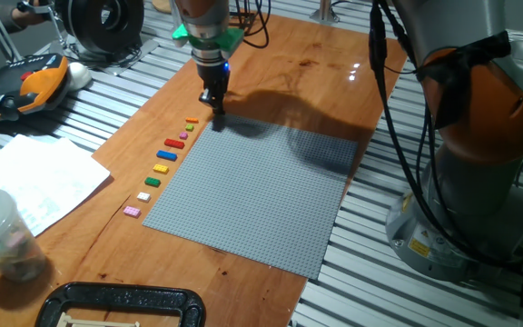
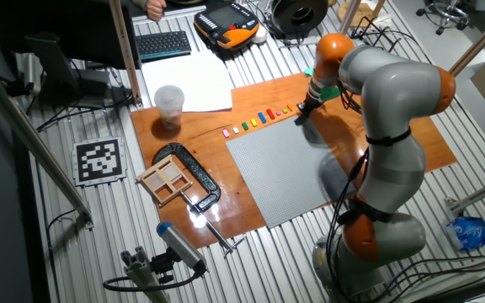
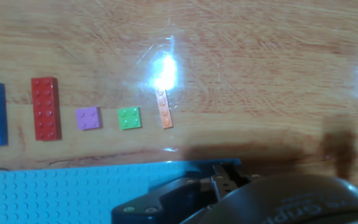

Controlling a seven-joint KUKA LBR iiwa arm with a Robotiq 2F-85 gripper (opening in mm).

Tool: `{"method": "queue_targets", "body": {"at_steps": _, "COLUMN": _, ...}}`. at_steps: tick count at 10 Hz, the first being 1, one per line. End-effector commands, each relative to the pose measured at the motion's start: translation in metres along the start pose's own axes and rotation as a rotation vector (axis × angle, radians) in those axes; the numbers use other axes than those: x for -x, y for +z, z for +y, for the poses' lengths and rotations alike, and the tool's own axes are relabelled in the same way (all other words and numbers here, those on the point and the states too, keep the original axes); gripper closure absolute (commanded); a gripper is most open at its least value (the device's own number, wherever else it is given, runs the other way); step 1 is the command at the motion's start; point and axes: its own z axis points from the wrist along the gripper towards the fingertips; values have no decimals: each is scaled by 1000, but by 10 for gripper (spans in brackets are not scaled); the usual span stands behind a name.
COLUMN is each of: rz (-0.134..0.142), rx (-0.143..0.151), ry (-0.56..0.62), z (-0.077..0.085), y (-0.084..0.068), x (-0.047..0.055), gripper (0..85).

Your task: Build with small Lego blocks

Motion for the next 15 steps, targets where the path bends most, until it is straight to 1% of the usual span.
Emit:
{"method": "queue_targets", "body": {"at_steps": 1, "rz": 0, "rx": 0, "ry": 1, "z": 1, "y": 0, "x": -1, "gripper": 850}}
{"method": "queue_targets", "body": {"at_steps": 2, "rz": 0, "rx": 1, "ry": 4, "z": 3, "y": 1, "x": -2, "gripper": 850}}
{"method": "queue_targets", "body": {"at_steps": 5, "rz": -2, "rx": -13, "ry": -2, "z": 3, "y": 2, "x": -6, "gripper": 850}}
{"method": "queue_targets", "body": {"at_steps": 8, "rz": 2, "rx": -12, "ry": -2, "z": 2, "y": -1, "x": -7, "gripper": 850}}
{"method": "queue_targets", "body": {"at_steps": 12, "rz": -2, "rx": -13, "ry": -8, "z": -2, "y": 2, "x": -9, "gripper": 850}}
{"method": "queue_targets", "body": {"at_steps": 15, "rz": -9, "rx": -8, "ry": -8, "z": -2, "y": 7, "x": -8, "gripper": 850}}
